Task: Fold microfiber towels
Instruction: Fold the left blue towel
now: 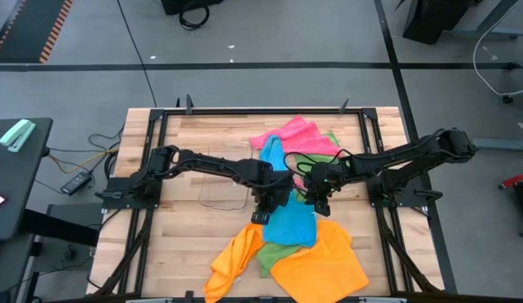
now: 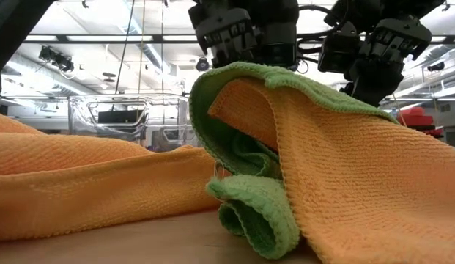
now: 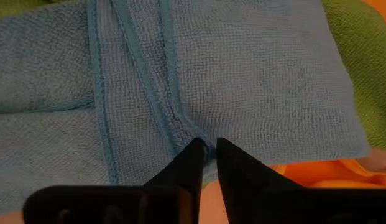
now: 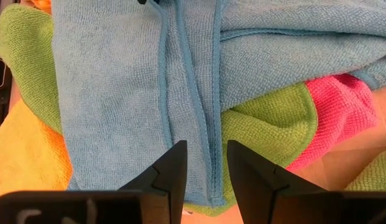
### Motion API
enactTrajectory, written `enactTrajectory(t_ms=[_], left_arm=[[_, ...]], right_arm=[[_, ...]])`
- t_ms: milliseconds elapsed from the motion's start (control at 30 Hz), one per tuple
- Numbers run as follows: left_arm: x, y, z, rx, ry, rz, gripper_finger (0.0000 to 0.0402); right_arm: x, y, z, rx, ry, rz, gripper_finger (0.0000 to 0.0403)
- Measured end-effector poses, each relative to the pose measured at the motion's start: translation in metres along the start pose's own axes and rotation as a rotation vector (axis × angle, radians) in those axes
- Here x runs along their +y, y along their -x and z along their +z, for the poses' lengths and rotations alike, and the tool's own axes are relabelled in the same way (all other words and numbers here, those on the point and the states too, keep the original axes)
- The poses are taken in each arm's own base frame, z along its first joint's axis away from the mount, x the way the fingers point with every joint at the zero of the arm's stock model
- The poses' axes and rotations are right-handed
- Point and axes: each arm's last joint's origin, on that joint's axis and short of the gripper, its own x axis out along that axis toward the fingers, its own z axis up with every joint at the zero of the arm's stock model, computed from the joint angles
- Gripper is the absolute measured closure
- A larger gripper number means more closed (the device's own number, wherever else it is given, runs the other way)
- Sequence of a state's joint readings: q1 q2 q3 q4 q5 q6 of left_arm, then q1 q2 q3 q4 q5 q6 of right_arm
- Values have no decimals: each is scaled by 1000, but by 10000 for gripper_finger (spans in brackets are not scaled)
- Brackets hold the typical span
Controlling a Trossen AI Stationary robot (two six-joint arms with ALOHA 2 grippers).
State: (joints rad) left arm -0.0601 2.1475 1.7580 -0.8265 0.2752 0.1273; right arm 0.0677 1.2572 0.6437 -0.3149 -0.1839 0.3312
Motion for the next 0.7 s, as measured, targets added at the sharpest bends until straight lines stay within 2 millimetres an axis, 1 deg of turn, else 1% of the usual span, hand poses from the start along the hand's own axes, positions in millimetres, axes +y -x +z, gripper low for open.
enactTrajectory(t_ms=[167, 333, 533, 700], left_arm=[[-2, -1, 0, 4, -28, 12, 392], [-1, 0, 0, 10, -14, 29, 392], [5, 17, 0, 64, 11, 36, 393], [9, 20, -3, 96, -15, 79, 396]], right_arm=[[0, 0, 0, 0, 0, 0, 280], [0, 0, 0, 0, 2, 0, 280], [0, 0, 0, 0, 5, 0, 280], [0, 0, 0, 0, 4, 0, 280]])
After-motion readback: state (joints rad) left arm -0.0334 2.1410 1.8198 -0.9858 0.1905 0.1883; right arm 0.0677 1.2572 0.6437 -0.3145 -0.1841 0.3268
